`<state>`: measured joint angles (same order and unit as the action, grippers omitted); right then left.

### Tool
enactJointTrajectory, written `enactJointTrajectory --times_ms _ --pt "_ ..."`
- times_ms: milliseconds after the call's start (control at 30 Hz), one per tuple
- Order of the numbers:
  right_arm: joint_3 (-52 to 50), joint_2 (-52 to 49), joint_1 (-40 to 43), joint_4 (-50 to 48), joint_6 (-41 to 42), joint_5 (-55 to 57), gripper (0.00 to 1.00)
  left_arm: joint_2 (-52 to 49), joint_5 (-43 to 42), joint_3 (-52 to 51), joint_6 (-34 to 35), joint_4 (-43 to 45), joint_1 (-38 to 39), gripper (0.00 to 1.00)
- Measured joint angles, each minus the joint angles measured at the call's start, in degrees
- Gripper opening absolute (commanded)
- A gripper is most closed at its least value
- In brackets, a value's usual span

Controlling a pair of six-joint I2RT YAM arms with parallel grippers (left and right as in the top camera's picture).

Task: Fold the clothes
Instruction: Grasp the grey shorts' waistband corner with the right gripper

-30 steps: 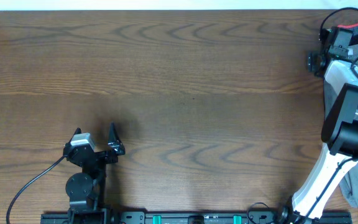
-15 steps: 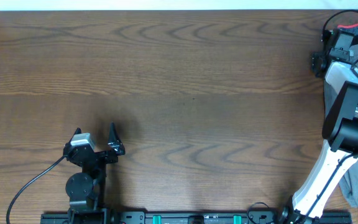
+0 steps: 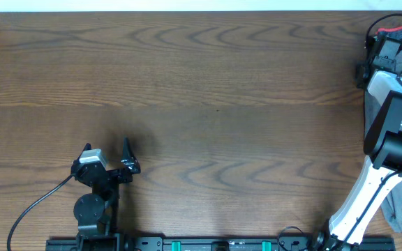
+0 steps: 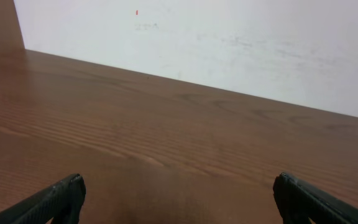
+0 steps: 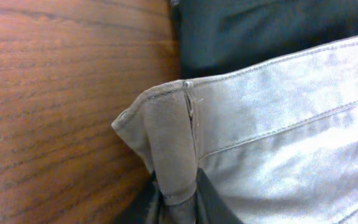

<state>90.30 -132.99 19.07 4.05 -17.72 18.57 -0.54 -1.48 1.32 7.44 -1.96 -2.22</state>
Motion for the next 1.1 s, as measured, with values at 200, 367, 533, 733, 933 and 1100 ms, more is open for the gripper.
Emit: enactJointTrajectory --times_ms 200,367,533,733,933,1100 --pt "0.09 0.00 -0.02 -0.13 6.62 0.94 0.01 0.00 0.00 0.00 0.00 0.00 0.00 0.98" --pt "0.46 0.17 -0.02 0.46 10.12 1.18 0.01 0.00 0.00 0.00 0.00 0.00 0.00 0.98" --pt "0.46 2.25 -0.26 2.62 10.45 0.92 0.01 0.00 0.00 0.00 0.00 0.00 0.00 0.98" --pt "0.46 6.97 -1.38 4.35 10.43 1.88 0.01 0.00 0.00 0.00 0.00 0.00 0.00 0.98" --pt "0.46 8.76 -2.14 5.33 10.43 2.64 0.01 0.00 0.00 0.00 0.00 0.00 0.00 0.98" --pt "0.46 8.76 -3.08 7.13 10.43 2.99 0.01 0.00 -0.02 0.00 0.00 0.00 0.00 0.98"
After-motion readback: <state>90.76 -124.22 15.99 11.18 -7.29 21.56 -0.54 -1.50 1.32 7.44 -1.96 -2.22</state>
